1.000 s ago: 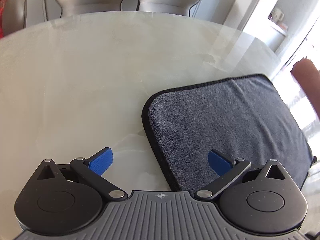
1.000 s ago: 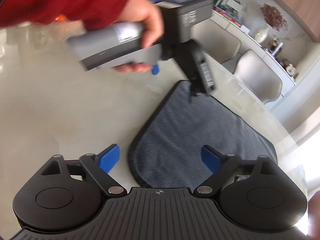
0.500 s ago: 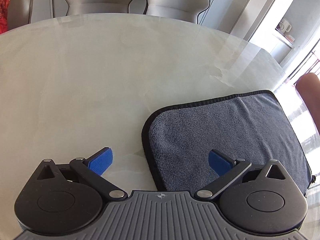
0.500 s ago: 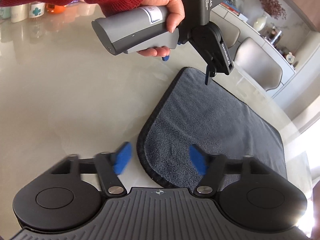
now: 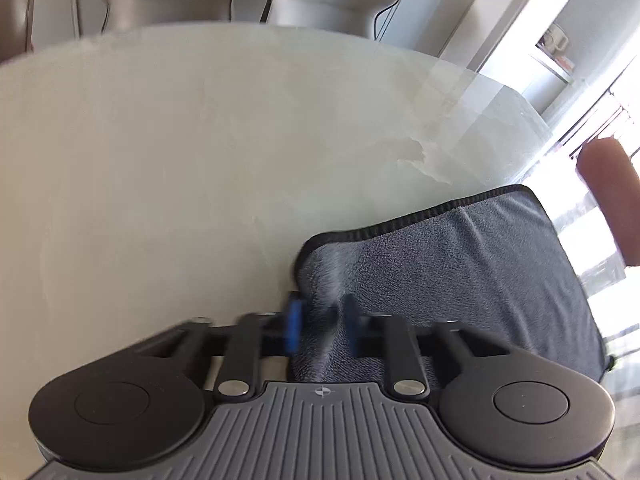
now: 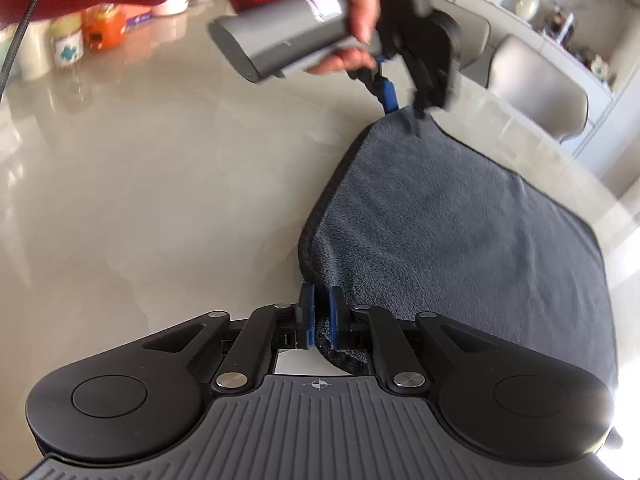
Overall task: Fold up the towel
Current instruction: 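Grasp the towel edge with the right gripper while the left gripper grasps a corner, lifting to fold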
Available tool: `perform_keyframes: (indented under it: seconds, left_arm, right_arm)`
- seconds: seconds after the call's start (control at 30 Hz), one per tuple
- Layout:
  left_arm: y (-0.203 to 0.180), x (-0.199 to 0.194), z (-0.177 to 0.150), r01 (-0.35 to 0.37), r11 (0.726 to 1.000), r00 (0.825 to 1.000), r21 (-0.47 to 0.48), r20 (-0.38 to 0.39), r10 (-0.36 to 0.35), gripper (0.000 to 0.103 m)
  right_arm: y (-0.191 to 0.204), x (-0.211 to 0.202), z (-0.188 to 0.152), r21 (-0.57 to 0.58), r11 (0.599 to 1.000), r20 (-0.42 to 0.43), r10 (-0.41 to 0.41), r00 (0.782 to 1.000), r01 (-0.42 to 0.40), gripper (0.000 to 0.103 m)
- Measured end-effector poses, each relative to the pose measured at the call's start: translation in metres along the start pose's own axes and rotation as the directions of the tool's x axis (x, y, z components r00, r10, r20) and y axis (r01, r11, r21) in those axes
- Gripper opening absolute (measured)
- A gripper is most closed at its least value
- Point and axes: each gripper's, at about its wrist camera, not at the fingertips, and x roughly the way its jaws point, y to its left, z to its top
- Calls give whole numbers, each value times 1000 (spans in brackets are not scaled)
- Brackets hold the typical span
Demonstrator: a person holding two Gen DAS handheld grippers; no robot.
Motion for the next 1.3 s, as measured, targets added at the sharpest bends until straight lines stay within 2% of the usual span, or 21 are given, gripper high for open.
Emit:
perform_keyframes:
  seconds: [0.1, 0.33, 0.47, 0.6, 0.97, 1.2, 1.3]
  left_arm:
    - [-3, -5, 0, -3, 999, 1000, 35, 24, 3, 10]
    - [-14, -18, 11, 26, 1000, 998, 16, 50, -27, 10]
    - [-30, -26, 23, 59, 998, 996, 30, 59, -61, 10]
    - [-62, -22, 39, 92, 994, 993, 56, 63, -96, 10]
    - [-163, 22, 71, 144, 978, 987, 154, 44, -152, 10]
    - [-214, 59, 71, 161, 965, 986, 209, 13, -167, 10]
    - [-231, 76, 71, 151, 961, 988, 230, 0, -155, 10]
  right_arm:
    - [-10, -9, -1, 24, 1000, 26, -14, 1000, 13, 5]
    - [-44, -27, -5, 127, 991, 48, -49, 998, 42, 5]
    - [-72, -38, -10, 217, 973, 51, -91, 995, 78, 5]
    - [-96, -47, -15, 282, 952, 44, -134, 990, 116, 5]
    - [-167, -66, -42, 457, 858, -13, -259, 966, 236, 5]
    - [-214, -67, -66, 540, 785, -65, -321, 945, 304, 5]
    - [-231, -65, -75, 565, 764, -86, -320, 943, 311, 5]
